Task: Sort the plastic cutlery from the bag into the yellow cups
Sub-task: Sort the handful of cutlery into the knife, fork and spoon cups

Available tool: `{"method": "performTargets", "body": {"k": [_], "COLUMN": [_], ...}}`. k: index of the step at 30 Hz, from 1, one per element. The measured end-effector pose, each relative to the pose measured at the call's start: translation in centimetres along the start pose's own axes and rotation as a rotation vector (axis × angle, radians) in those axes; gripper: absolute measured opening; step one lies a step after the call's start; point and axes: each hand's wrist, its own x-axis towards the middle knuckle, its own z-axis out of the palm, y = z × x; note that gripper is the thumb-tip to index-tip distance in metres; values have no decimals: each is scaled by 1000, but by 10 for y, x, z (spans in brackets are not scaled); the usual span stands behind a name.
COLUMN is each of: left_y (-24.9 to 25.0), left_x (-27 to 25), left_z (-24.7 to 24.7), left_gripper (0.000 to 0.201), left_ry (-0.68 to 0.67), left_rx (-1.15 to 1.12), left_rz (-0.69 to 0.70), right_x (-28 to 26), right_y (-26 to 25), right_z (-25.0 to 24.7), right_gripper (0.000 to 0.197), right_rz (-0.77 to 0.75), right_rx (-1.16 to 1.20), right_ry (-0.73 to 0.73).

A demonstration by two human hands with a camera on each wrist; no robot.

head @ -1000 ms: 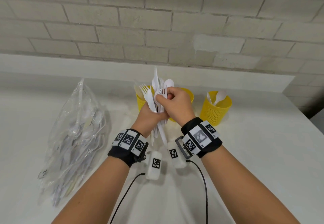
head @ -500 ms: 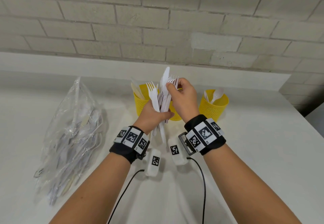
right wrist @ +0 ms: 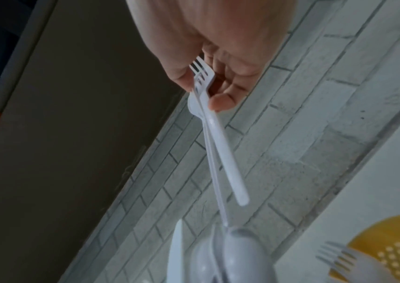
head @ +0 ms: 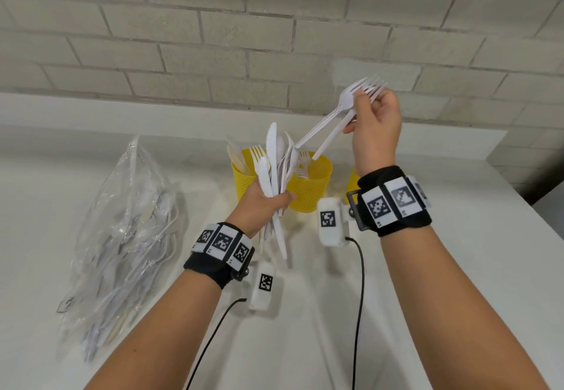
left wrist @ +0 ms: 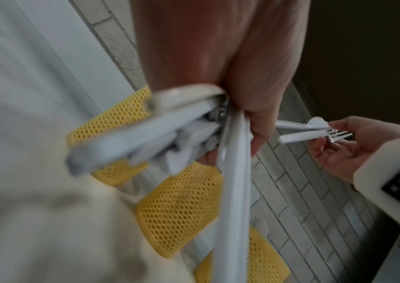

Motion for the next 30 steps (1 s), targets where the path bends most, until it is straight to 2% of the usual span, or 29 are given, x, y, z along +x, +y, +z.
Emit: {"method": "performTargets", "body": {"k": [4,8,12,15,18,20,22,25,28,30], "left_y": [4,10,13,16,16,16,18,21,24,25], "left_x": [-1,-5,-7,-8,-7,-7,-7,-7,-8,-9], "left_z": [-2,-2,-5,-6,-4,-3,-1,3,5,5], "left_gripper": [13,2,6,9,10,9,12,18,21,18], "left_ry": [-31,-58,-81,-92,-91,-97,-116,-143,-126,-101], "left_rx": [-60,-140,-188,-193,-239,-256,-246,-241,-239,-243], "left_rz": [-2,-14,-31,-49,-59,-63,-62,-59,-52,-53], "right_x": [2,-6,-11,-13,-15,-20,-27,-36,-37,-36], "right_y": [24,55,80,85,77,66,53,48,47,45], "right_z": [-2,-1,-4,-4,-2,1,5,9,8,6], "right_gripper": [14,4,23,32,33,26,25,27,16,17], "right_rz": [-82,-30,85,140,0,-58,49,209,309,382], "right_rx": [-169,-393,-681,-792,-715,-556,-395,-329,-240,-178], "right_ry": [-20,-184,-410,-536,-411,-308,-373,-554,-560,-583]}}
